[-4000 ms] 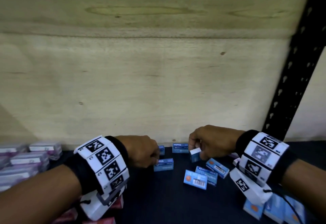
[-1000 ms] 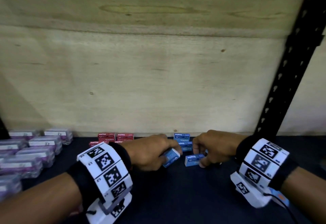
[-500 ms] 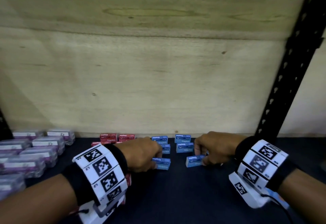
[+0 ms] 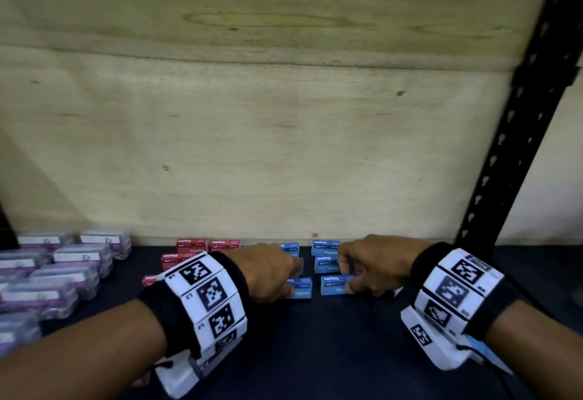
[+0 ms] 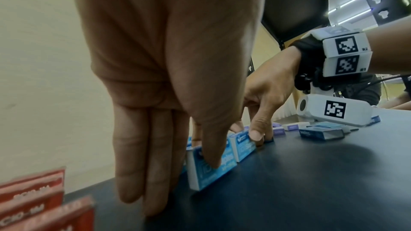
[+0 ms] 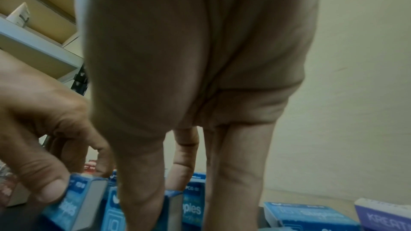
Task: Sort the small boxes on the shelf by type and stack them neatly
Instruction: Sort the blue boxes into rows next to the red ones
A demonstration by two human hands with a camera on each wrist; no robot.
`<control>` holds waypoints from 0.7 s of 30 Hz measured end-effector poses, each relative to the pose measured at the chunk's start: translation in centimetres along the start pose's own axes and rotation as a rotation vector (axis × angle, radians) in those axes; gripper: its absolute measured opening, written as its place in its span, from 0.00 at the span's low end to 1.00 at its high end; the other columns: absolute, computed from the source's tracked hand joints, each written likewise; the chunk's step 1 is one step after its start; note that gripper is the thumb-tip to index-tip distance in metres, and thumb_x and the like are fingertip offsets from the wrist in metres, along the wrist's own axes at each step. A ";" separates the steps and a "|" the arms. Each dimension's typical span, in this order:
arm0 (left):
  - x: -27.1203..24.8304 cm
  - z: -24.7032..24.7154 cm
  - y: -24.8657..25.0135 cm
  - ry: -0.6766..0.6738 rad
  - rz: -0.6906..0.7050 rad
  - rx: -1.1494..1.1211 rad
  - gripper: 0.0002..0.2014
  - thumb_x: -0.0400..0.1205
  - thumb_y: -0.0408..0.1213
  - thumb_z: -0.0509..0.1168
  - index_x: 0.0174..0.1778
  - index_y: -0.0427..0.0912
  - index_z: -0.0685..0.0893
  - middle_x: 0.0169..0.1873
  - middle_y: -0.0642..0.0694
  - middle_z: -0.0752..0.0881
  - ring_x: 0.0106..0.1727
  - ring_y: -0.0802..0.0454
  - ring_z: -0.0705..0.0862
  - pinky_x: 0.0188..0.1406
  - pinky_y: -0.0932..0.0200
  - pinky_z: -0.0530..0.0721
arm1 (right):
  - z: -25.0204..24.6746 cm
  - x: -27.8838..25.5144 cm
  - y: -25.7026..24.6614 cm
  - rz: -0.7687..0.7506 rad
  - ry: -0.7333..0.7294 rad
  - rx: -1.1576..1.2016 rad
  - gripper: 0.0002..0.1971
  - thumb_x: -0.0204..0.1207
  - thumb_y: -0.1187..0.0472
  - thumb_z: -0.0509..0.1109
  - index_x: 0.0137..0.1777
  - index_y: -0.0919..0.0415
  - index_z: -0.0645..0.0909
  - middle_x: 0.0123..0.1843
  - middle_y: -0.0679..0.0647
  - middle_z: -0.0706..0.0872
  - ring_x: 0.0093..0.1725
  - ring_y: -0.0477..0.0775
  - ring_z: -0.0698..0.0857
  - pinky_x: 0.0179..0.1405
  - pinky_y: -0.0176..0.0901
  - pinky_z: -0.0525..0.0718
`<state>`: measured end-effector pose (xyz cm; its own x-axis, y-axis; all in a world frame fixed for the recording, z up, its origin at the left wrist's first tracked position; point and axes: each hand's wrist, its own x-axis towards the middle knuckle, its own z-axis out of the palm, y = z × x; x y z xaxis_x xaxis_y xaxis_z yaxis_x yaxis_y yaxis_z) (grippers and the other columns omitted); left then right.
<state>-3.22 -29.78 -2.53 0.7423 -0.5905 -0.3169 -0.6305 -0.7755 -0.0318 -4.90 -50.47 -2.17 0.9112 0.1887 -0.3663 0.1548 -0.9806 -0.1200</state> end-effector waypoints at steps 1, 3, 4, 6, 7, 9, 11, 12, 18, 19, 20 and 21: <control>0.1 -0.1 0.1 -0.006 -0.006 -0.002 0.17 0.87 0.47 0.61 0.70 0.46 0.74 0.62 0.40 0.82 0.60 0.41 0.81 0.51 0.52 0.75 | 0.0 0.1 -0.1 -0.002 -0.001 -0.007 0.11 0.79 0.46 0.73 0.52 0.46 0.75 0.48 0.50 0.90 0.38 0.47 0.90 0.39 0.40 0.82; 0.3 -0.3 0.2 -0.013 -0.012 0.000 0.18 0.87 0.47 0.61 0.71 0.45 0.74 0.63 0.40 0.81 0.61 0.41 0.81 0.51 0.53 0.74 | 0.1 0.2 0.0 -0.006 0.001 -0.021 0.11 0.78 0.46 0.73 0.52 0.46 0.75 0.48 0.50 0.90 0.38 0.47 0.90 0.41 0.41 0.82; 0.3 -0.4 0.3 -0.015 -0.015 0.004 0.17 0.87 0.47 0.61 0.71 0.45 0.74 0.63 0.40 0.81 0.61 0.41 0.81 0.51 0.54 0.74 | 0.1 0.2 0.0 -0.007 0.003 -0.024 0.11 0.78 0.46 0.73 0.52 0.46 0.75 0.47 0.50 0.90 0.38 0.47 0.90 0.41 0.41 0.82; 0.3 -0.4 0.4 -0.018 -0.021 0.012 0.17 0.87 0.47 0.62 0.69 0.45 0.75 0.62 0.39 0.81 0.60 0.40 0.81 0.50 0.54 0.74 | 0.1 0.3 0.0 -0.009 0.003 -0.027 0.11 0.78 0.46 0.73 0.52 0.46 0.75 0.46 0.49 0.90 0.37 0.47 0.90 0.40 0.42 0.81; 0.4 -0.3 0.4 -0.019 -0.024 0.017 0.16 0.87 0.47 0.62 0.69 0.45 0.75 0.62 0.39 0.81 0.60 0.40 0.81 0.50 0.54 0.74 | 0.1 0.3 0.0 -0.011 0.004 -0.028 0.11 0.78 0.46 0.73 0.52 0.46 0.75 0.46 0.49 0.90 0.36 0.47 0.89 0.41 0.42 0.82; 0.4 -0.3 0.4 -0.018 -0.026 0.023 0.16 0.87 0.47 0.62 0.68 0.45 0.75 0.61 0.39 0.81 0.60 0.40 0.81 0.49 0.55 0.74 | 0.1 0.3 0.0 -0.008 0.003 -0.025 0.12 0.78 0.46 0.74 0.52 0.47 0.75 0.47 0.49 0.90 0.36 0.46 0.89 0.42 0.42 0.83; 0.4 -0.3 0.4 -0.013 -0.028 0.015 0.15 0.86 0.47 0.63 0.66 0.44 0.75 0.60 0.39 0.81 0.59 0.41 0.81 0.48 0.55 0.74 | 0.2 0.5 0.1 0.001 -0.004 -0.018 0.15 0.75 0.45 0.76 0.53 0.47 0.75 0.47 0.50 0.90 0.37 0.47 0.88 0.45 0.44 0.85; 0.3 -0.4 0.4 -0.010 -0.031 0.011 0.16 0.86 0.47 0.64 0.65 0.44 0.75 0.60 0.40 0.82 0.58 0.41 0.81 0.48 0.54 0.75 | 0.2 0.6 0.2 0.012 -0.007 -0.014 0.17 0.72 0.44 0.78 0.53 0.46 0.74 0.48 0.51 0.90 0.39 0.49 0.88 0.47 0.46 0.86; -0.7 -0.8 0.0 -0.020 -0.073 -0.033 0.27 0.79 0.52 0.72 0.67 0.42 0.73 0.57 0.44 0.82 0.55 0.45 0.82 0.54 0.53 0.79 | 0.1 -0.5 1.3 -0.004 0.002 0.103 0.21 0.70 0.48 0.81 0.55 0.45 0.73 0.50 0.45 0.89 0.43 0.46 0.85 0.46 0.40 0.81; -1.0 -0.8 0.0 -0.027 -0.088 -0.028 0.28 0.78 0.53 0.72 0.67 0.42 0.73 0.58 0.44 0.82 0.56 0.45 0.82 0.55 0.53 0.80 | 0.0 -0.9 1.7 -0.013 0.000 0.153 0.19 0.71 0.50 0.80 0.54 0.45 0.73 0.50 0.45 0.90 0.42 0.45 0.85 0.46 0.40 0.82; -1.3 -1.0 0.0 -0.029 -0.106 -0.016 0.29 0.78 0.54 0.72 0.68 0.41 0.72 0.59 0.44 0.82 0.57 0.44 0.82 0.55 0.53 0.81 | -0.1 -1.4 2.3 -0.021 0.011 0.189 0.17 0.72 0.50 0.79 0.53 0.43 0.74 0.50 0.45 0.90 0.42 0.46 0.85 0.49 0.41 0.83; -1.6 -1.2 0.1 -0.018 -0.124 0.001 0.31 0.78 0.55 0.72 0.69 0.42 0.71 0.61 0.43 0.82 0.59 0.44 0.82 0.54 0.52 0.81 | -0.3 -1.8 2.9 -0.029 0.039 0.208 0.15 0.72 0.50 0.78 0.52 0.43 0.75 0.49 0.44 0.91 0.43 0.46 0.86 0.51 0.44 0.84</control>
<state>-4.19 -29.18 -0.93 0.8103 -0.4861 -0.3274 -0.5344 -0.8421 -0.0725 -5.98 -53.65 -1.61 0.9222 0.2104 -0.3246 0.1027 -0.9422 -0.3190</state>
